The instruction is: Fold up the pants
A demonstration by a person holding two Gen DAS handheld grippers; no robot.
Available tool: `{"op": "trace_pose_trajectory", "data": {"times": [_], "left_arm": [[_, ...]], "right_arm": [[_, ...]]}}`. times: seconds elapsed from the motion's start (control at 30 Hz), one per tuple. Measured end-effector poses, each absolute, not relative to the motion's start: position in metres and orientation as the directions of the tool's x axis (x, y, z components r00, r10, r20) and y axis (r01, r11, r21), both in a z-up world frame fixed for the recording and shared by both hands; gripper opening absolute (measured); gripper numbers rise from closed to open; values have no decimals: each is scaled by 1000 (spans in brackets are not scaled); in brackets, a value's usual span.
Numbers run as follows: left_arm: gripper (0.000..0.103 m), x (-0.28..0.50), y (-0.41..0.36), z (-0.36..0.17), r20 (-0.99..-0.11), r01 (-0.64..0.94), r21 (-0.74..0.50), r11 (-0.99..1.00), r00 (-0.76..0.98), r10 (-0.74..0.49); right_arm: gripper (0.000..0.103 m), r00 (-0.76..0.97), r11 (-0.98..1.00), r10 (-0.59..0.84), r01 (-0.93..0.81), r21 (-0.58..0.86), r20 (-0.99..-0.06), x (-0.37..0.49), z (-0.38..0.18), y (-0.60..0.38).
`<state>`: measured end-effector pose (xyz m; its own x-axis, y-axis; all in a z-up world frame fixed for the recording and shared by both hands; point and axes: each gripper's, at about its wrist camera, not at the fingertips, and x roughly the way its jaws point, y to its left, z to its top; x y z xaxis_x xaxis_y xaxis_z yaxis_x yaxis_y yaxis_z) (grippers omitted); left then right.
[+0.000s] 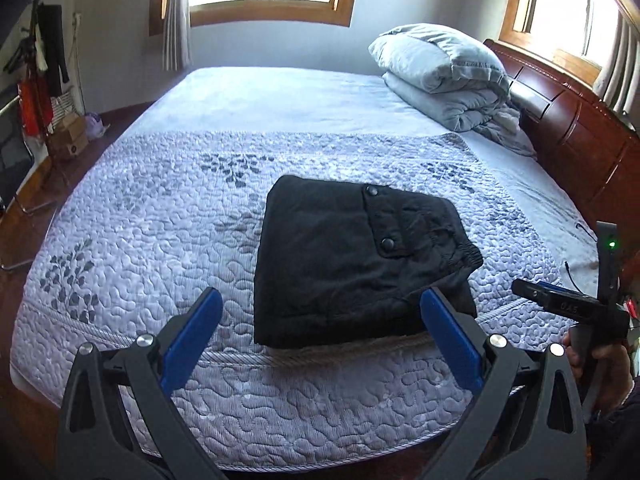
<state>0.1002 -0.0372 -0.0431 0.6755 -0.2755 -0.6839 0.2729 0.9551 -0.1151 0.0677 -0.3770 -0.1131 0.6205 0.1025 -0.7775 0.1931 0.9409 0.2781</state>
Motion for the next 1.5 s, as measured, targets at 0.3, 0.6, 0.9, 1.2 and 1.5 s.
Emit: {"op": "trace_pose_trajectory", "data": {"times": [0.3,0.6,0.9,1.2,1.5], "left_arm": [[100,103,-44,-38,-677,303,-89,949,681,-281],[100,164,-11,-111,-785,230,-206,951,542,-301],[100,225,30,-163,-782,151,-491,858,357,-511],[100,288,25,-206,-774,122,-601,790,157,-613],[100,323,6,-231,-709,134,-700,702,-10,-705]], "right_arm": [[99,632,953,121,141,268,-765,68,-97,-361],[99,596,953,119,156,260,-794,74,-116,-366],[99,590,917,193,176,358,-784,98,-125,-402],[99,558,878,262,201,435,-787,139,-143,-435],[99,518,821,373,202,533,-770,163,-170,-454]]}}
